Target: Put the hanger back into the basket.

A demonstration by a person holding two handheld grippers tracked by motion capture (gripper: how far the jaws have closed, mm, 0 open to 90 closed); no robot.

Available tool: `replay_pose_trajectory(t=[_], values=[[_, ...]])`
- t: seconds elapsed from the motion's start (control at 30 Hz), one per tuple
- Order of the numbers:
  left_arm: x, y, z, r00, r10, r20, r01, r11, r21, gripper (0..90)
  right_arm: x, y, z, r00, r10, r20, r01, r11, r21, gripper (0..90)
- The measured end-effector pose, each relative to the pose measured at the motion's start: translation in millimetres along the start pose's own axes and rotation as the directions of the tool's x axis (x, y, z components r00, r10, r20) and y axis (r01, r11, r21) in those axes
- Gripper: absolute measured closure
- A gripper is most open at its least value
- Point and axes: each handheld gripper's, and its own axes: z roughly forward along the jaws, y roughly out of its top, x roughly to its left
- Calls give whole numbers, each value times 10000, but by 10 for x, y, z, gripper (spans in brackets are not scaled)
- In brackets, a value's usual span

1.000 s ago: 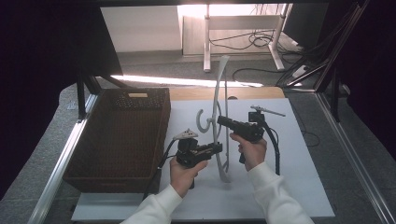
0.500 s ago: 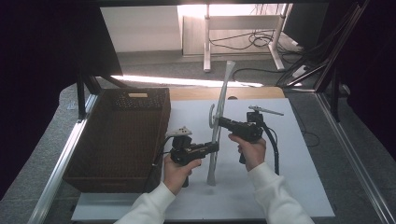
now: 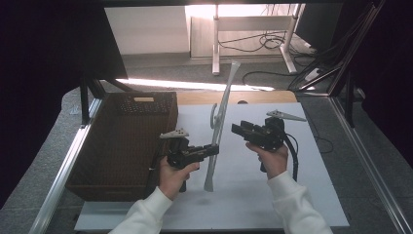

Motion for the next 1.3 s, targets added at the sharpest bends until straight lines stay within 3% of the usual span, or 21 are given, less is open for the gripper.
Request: replay_pose_trajectory(t=[0.07,0.23,0.37,0.4,0.5,0.57,0.67,0.87,1.3], values=[[-13,20,-48,10000,82,10,-82,10000,35,823,-45,-36,-90,9984,-512,-227,518,9982,286,408],[-35,86,-188,9998,212,32,-212,9998,11,823,-119,-94,-198,9946,-981,-325,1006,9913,853,364],[-62,143,-328,9996,274,96,-274,9996,-20,823,-194,-177,-273,9883,-1521,-119,1522,9776,1456,333],[-67,154,-365,9994,310,119,-310,9995,-31,823,-230,-221,-297,9847,-1743,-12,1719,9700,1718,319],[-87,189,-485,9990,431,141,-430,9991,-72,823,-254,-271,-316,9819,-1894,90,1842,9642,1909,308],[-96,216,-550,9989,460,128,-459,9989,-97,823,-289,-312,-352,9761,-2162,231,2059,9533,2212,296],[-103,273,-659,9987,478,176,-477,9989,-26,823,-327,-354,-402,9715,-2340,375,2187,9463,2382,288],[-115,378,-835,9965,837,-7,-837,9964,98,823,-409,-461,-505,9664,-2429,847,2138,9414,2609,267],[-6,489,-1148,9933,1136,-226,-1126,9928,415,823,-454,-506,-542,9544,-2706,1259,2302,9359,2665,249]])
